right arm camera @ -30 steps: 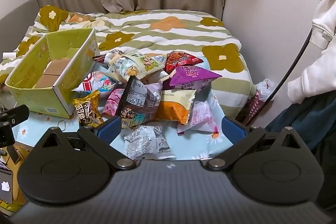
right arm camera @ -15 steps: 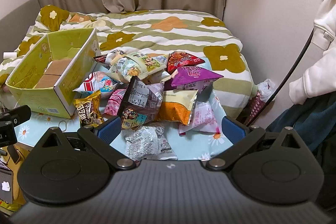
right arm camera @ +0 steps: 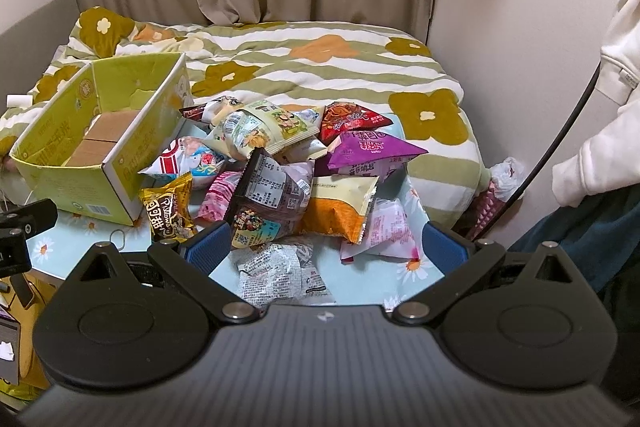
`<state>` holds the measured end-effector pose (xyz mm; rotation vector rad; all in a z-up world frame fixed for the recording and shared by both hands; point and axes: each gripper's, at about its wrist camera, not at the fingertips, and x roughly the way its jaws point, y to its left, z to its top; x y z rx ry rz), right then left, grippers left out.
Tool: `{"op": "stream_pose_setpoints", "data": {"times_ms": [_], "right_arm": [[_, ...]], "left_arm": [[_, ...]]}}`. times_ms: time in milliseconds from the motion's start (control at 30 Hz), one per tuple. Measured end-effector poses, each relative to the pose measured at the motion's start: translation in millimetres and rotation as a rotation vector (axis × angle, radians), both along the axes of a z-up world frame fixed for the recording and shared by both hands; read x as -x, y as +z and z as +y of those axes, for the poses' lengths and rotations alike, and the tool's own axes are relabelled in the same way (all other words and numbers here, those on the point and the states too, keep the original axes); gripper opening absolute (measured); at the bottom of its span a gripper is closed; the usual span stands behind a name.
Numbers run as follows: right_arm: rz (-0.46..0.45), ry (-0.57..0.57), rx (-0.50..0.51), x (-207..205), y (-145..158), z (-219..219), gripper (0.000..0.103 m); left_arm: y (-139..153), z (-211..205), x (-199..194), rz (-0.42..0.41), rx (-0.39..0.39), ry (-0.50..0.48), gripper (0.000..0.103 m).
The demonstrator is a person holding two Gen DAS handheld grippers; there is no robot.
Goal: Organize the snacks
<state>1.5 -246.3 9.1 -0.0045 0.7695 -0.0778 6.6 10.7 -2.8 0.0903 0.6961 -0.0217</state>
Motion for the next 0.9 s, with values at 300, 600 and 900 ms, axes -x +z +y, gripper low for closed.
{"op": "stream_pose_setpoints", "data": {"times_ms": [300,600,900], "right_arm": [[-0.003,-0.001,0.001,-1.5,0.5,0.1,0.103],[-0.007,-0.017,-0.008,-2.1,0.3,-5.3,0.103],[-0.013,-0.017,-0.017,-0.9,1.6,-6.5,0.103]], "left_arm": [[0.2,-1.1,-0.8,-0.001,-0.002,-0.003,0.103],[0.2,-2.9,-1.2,0.002,0.001,-0.014,0.103],[1.6,-6.6,-3.6,0.0,0.001,-0.023,0.103]]}}
